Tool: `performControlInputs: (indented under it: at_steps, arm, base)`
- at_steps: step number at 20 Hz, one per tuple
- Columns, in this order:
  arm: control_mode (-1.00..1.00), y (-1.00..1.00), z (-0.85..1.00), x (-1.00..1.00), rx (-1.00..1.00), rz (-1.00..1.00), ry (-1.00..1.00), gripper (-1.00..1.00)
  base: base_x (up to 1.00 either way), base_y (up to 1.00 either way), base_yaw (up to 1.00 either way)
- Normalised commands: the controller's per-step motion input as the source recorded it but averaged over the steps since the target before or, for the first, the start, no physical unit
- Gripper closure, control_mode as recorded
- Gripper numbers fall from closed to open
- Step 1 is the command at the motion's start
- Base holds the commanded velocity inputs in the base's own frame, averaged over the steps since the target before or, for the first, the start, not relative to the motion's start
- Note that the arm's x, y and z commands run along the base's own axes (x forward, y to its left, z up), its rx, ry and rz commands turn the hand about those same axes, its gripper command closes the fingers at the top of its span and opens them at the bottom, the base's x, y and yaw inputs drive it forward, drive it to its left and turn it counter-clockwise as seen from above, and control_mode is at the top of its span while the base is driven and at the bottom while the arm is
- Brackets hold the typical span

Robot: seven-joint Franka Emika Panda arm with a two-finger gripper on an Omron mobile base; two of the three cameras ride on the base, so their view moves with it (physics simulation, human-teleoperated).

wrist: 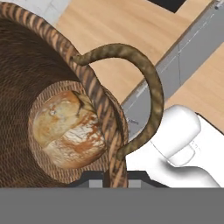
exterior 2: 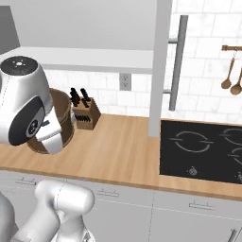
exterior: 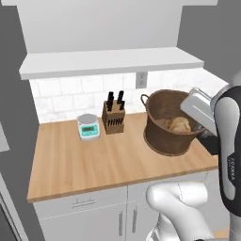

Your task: Open the cabinet, pick up the bread from the cabinet and place it in the basket. Then move the basket to the dining counter.

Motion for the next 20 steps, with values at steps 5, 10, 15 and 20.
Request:
performControlInputs:
  at_steps: [5,10,15,20]
  arm:
    - [1.0,0.0,0.0,0.0,0.0,0.0,0.0,1.0]
    - [1.0,0.0,0.0,0.0,0.0,0.0,0.0,1.0]
    - [1.0,0.0,0.0,0.0,0.0,0.0,0.0,1.0]
    - [1.0,0.0,0.0,0.0,0.0,0.0,0.0,1.0]
  base:
    - [-1.0,0.35,0.0]
    - [-1.0,0.01,0.0]
    - [-0.85,-0.5,-0.4]
    - [-0.11,-0.23,-0.88]
